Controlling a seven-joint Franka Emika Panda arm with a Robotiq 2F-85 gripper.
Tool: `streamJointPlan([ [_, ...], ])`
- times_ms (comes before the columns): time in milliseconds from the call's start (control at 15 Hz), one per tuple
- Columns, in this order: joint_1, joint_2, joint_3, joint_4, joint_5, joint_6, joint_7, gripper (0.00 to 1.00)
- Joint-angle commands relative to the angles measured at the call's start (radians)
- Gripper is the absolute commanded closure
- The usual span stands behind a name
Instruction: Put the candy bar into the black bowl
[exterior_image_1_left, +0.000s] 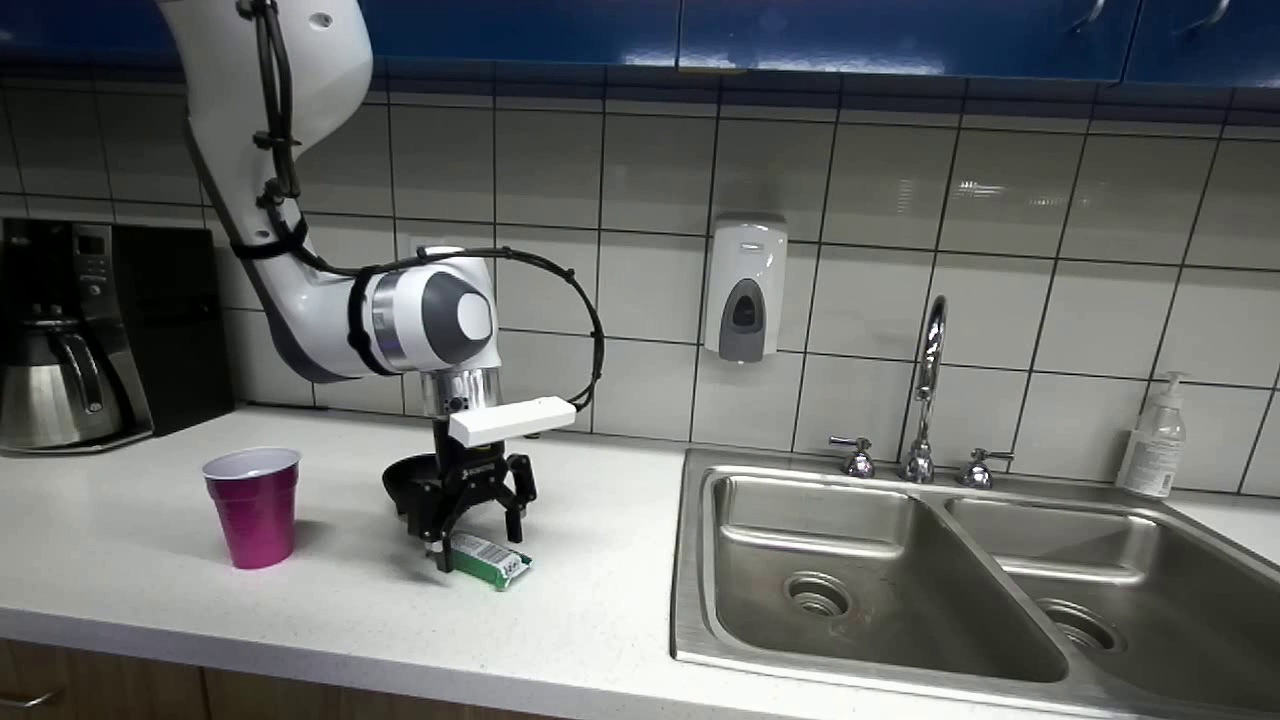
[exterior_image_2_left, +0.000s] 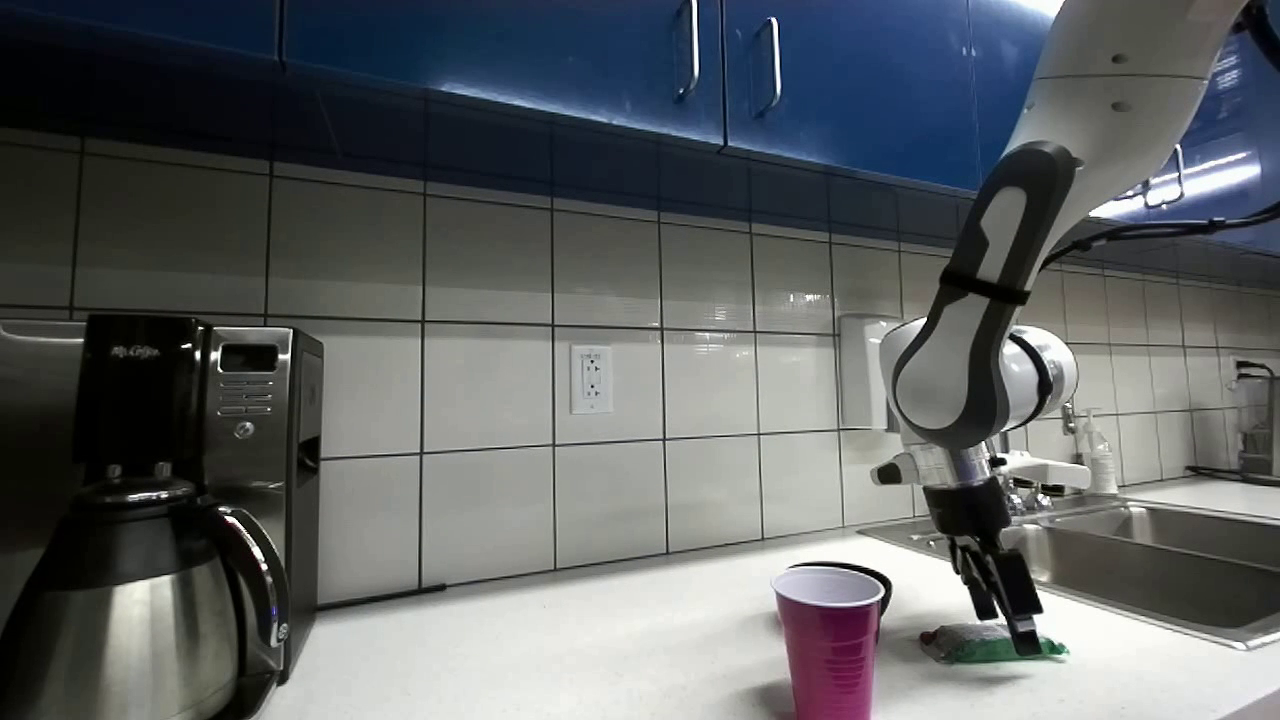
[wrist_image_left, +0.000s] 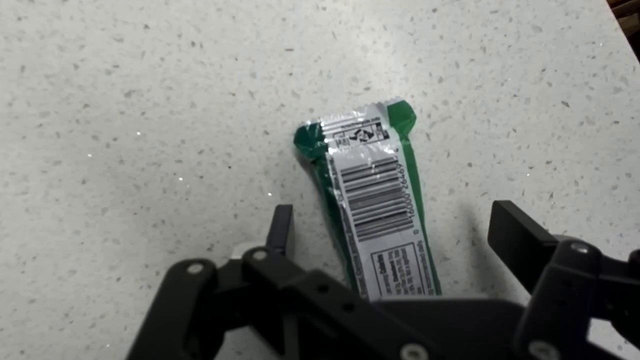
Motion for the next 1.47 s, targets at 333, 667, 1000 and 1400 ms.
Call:
streamJointPlan([
  [333, -0.024, 0.001, 0.024, -0.008, -0.003, 0.045, -0.022, 0.00],
  [667, -0.026, 0.004, 0.022, -0.012, -0.006, 0.064, -0.031, 0.00],
  [1000, -0.028, 0.003, 0.021, -0.013, -0.008, 0.063, -0.053, 0.40],
  [1400, -0.034, 0.000, 0.019, -0.013, -0.006, 0.063, -0.059, 0.83],
])
